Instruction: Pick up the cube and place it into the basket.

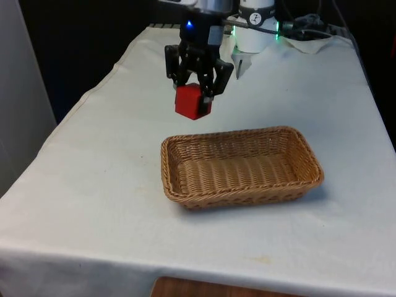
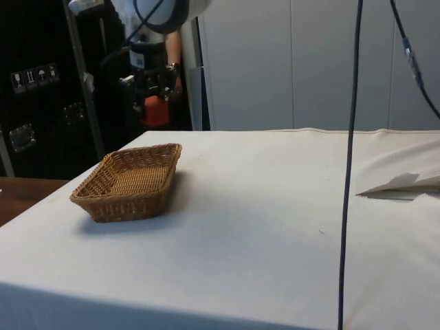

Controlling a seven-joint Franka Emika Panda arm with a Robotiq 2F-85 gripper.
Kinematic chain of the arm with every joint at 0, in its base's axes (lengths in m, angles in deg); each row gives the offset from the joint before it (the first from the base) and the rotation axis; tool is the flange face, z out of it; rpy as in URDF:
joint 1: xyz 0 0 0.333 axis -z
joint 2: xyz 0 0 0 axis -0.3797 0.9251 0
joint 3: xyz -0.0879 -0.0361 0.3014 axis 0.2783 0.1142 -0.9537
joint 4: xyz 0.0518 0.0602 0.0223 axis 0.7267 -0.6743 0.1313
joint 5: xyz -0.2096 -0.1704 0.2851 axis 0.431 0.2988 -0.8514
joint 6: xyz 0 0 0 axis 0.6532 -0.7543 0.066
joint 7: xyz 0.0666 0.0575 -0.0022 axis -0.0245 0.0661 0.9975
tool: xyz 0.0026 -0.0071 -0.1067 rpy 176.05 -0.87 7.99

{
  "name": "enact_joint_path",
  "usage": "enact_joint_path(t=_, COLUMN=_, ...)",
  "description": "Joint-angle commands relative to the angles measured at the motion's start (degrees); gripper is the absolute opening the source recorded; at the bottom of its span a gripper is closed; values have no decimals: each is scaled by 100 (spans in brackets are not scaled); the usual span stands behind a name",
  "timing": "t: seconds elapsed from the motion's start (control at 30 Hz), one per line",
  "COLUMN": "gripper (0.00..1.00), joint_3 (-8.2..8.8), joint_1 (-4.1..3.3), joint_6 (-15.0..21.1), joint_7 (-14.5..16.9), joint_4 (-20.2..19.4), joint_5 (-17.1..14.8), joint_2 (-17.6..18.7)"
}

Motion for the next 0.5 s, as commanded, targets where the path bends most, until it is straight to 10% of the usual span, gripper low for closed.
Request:
enact_joint_path(t=0.0, gripper=2, joint_3=-69, joint_1=11, joint_6=-46, joint_7=-23, joint_4=109, joint_5=-69, joint_2=69)
enact_joint_path(t=0.47, gripper=2, joint_3=-321, joint_1=-6, joint_6=34, joint_7=-298, joint_4=521, joint_5=-115, joint_2=584)
